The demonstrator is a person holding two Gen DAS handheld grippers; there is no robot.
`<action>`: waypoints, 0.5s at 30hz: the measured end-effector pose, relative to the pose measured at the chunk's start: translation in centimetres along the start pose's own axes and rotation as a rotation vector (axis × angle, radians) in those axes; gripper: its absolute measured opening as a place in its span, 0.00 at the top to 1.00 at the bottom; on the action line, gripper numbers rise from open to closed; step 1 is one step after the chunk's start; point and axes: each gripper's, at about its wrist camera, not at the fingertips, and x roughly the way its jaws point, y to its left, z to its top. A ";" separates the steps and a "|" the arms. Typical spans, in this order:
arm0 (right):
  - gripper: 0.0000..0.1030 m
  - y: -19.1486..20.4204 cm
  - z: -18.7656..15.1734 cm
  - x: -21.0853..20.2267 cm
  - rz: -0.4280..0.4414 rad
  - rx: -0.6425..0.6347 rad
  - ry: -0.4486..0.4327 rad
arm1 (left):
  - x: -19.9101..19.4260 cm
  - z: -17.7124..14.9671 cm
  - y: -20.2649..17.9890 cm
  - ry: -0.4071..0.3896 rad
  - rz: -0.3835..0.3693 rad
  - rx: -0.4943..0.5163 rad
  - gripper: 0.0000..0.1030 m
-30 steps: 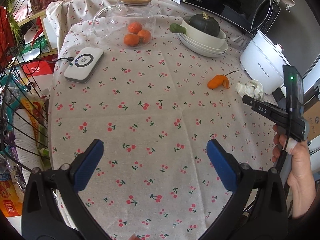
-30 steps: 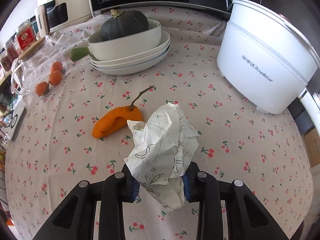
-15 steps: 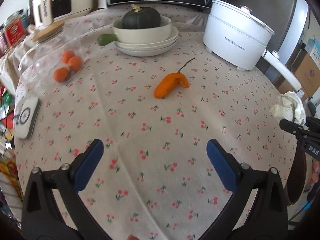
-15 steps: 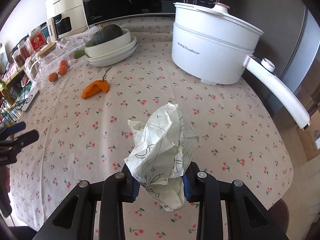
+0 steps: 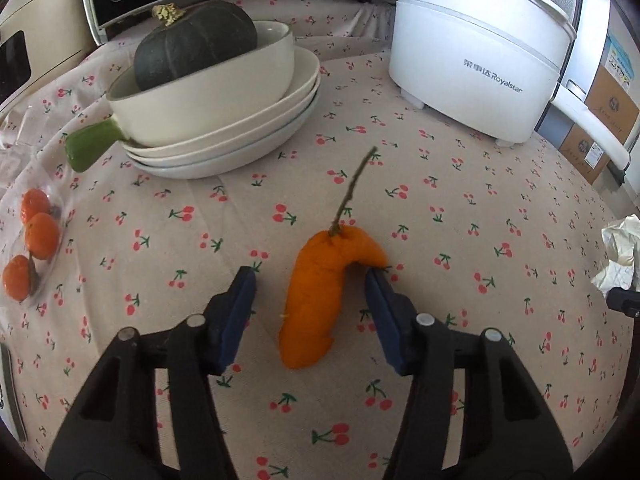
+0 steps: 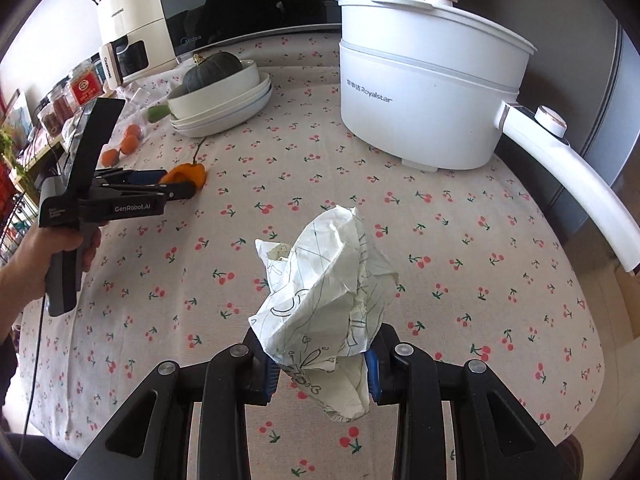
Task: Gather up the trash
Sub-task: 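Grasp the orange pepper with the left tool while the right tool holds the wrapper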
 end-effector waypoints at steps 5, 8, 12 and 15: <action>0.67 -1.3 -0.5 0.6 -0.009 0.045 0.016 | -1.2 -0.8 -0.9 -0.008 -0.037 -0.002 0.76; 0.67 -1.7 -0.7 0.3 -0.018 0.073 0.034 | -2.4 -2.2 -1.9 0.014 -0.035 0.012 0.77; 0.67 -1.2 -0.8 -1.7 -0.053 0.069 0.031 | -4.7 -4.3 -2.8 0.042 -0.049 -0.015 0.77; 0.67 -0.7 -1.2 -3.7 -0.067 0.067 0.025 | -6.2 -5.6 -3.1 0.063 -0.074 -0.065 0.77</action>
